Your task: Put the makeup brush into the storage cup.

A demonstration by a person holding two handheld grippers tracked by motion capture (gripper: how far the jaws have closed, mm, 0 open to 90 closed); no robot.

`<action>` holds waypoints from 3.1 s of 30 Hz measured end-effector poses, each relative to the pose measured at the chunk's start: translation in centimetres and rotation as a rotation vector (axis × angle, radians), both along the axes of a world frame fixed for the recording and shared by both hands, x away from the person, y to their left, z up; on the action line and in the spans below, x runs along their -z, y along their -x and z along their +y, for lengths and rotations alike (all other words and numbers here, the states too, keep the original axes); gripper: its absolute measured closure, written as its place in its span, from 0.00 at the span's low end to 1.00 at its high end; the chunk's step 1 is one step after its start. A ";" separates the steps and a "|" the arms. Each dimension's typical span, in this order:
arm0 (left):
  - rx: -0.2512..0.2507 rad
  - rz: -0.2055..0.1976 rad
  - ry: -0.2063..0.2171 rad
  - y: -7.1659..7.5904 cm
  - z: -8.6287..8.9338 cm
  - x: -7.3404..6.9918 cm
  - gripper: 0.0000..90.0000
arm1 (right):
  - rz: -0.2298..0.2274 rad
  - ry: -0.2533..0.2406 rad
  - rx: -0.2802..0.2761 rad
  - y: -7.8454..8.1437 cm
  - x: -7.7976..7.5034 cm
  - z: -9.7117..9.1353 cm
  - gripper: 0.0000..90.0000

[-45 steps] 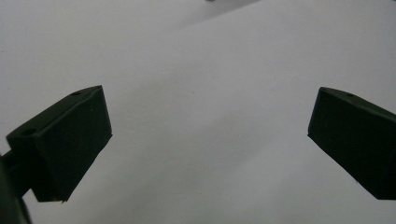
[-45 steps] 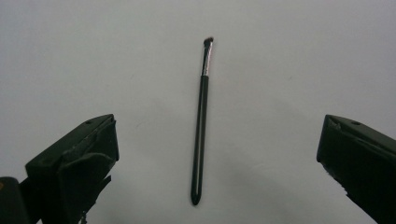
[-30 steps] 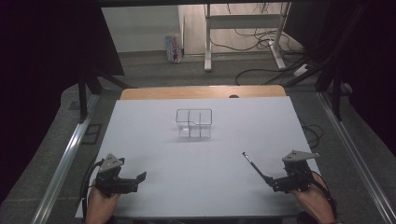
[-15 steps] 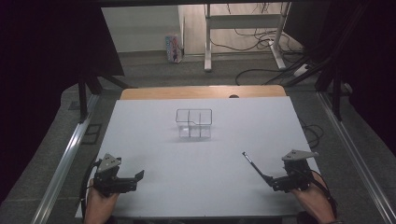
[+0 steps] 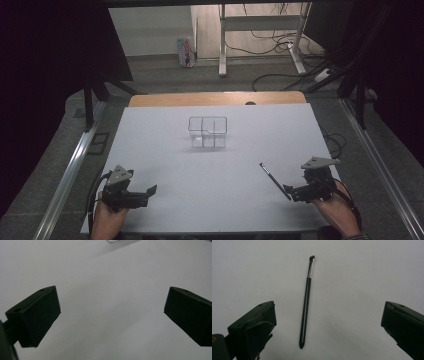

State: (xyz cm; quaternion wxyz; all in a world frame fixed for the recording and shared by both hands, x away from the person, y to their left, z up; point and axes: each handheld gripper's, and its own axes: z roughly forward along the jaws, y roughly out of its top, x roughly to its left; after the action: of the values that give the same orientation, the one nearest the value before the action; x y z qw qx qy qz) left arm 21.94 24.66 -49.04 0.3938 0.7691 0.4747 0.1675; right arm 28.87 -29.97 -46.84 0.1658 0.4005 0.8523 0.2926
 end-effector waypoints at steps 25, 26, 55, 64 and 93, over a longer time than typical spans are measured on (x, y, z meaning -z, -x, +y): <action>0.045 -0.001 0.012 -0.2 -0.1 0.3 0.00 | 0.079 0.061 0.012 -1.4 -0.6 1.0 0.00; 0.046 0.000 0.013 -0.2 -0.1 0.3 0.00 | 0.080 0.063 0.009 -1.5 -0.6 1.1 0.00; 0.036 0.023 -0.018 -0.4 -0.2 0.5 0.00 | 0.167 0.144 -0.050 -4.8 -1.2 6.2 0.07; 0.039 0.023 -0.023 -0.4 -0.2 0.5 0.00 | 0.185 0.167 -0.055 -5.2 -0.8 6.5 0.15; 0.054 0.009 -0.024 -0.3 -0.4 0.5 0.01 | 0.384 0.264 -0.095 -5.3 2.2 6.0 0.92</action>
State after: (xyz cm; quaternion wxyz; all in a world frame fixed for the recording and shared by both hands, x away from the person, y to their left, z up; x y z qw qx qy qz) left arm 22.24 24.31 -49.53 0.3867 0.7871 0.4534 0.1592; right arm 34.19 -23.98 -49.04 0.0376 0.3829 0.9171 0.1046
